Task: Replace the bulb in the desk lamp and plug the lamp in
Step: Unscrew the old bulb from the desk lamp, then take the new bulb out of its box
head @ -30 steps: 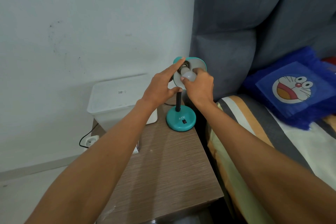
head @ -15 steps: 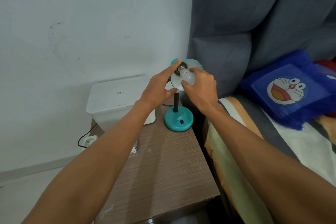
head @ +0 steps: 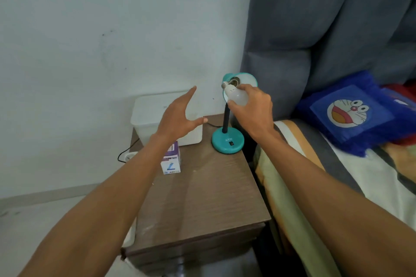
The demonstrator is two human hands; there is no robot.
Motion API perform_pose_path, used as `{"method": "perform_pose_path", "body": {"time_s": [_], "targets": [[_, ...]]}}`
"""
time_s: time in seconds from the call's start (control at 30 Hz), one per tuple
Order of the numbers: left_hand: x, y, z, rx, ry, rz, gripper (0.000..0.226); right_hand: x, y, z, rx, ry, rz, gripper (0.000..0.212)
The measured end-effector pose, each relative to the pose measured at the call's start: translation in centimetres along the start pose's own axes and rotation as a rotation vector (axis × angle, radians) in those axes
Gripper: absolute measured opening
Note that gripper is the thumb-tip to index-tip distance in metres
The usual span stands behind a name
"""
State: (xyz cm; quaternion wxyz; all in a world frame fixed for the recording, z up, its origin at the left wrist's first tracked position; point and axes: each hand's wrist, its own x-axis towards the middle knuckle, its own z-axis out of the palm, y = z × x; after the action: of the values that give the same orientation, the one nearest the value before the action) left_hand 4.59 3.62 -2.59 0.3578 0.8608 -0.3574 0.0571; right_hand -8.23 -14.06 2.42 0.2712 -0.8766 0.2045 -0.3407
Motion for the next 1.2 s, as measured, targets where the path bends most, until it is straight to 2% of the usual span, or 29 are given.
{"method": "perform_pose_path", "body": {"time_s": [0.23, 0.6, 0.7, 0.9, 1.1, 1.2], "targets": [[-5.8, -5.1, -0.7, -0.053, 0.026, -0.182, 0.097, -3.8, -0.5, 3.4, 0.027, -0.142, -0.014, 0.047], [-10.7, -12.4, 3.2, -0.253, 0.035, -0.386, 0.107, -8.7, 3.9, 12.3, -0.073, -0.445, 0.161, 0.048], [-11.1, -13.9, 4.3, -0.329, 0.018, -0.421, 0.11, -9.0, 5.5, 14.2, -0.096, -0.461, 0.19, 0.047], [-11.7, -14.5, 6.2, -0.361, 0.079, -0.395, 0.098, -9.5, 7.9, 16.7, -0.14, -0.505, 0.268, 0.05], [-11.5, -14.5, 6.5, -0.389, 0.12, -0.389, 0.099, -9.1, 7.9, 16.7, -0.162, -0.541, 0.223, 0.057], [-11.4, -14.5, 6.5, -0.411, 0.114, -0.401, 0.102, -8.0, 6.4, 16.2, -0.157, -0.485, 0.115, 0.056]]}}
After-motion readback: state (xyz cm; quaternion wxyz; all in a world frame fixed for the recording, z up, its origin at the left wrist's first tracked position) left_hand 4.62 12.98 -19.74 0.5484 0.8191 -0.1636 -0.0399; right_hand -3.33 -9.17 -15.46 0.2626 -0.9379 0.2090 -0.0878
